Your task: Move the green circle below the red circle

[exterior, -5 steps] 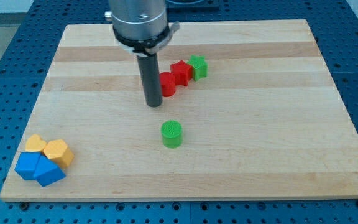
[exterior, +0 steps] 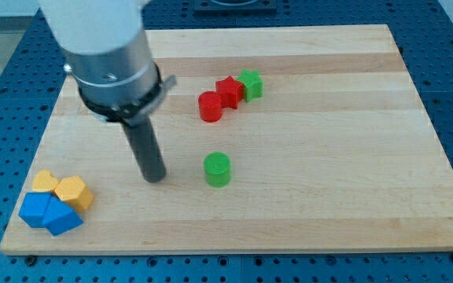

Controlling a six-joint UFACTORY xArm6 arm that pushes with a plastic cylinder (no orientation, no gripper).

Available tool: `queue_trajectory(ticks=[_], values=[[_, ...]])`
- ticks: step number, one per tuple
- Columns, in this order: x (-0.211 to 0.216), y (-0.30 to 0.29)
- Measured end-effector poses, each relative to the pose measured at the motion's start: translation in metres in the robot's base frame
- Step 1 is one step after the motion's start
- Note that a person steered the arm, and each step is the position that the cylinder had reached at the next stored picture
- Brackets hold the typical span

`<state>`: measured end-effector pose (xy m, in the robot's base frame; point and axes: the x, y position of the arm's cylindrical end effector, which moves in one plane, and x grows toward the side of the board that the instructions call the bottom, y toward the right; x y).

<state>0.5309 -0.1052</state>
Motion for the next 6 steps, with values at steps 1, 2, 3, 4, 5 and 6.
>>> queue_trajectory(ticks=[1, 2, 3, 4, 5, 6], values=[[0.039, 0.042], [0.037, 0.085], [-0.014, 0.097], [-0.036, 0.107], [-0.013, 0.105], [-0.006, 0.069]])
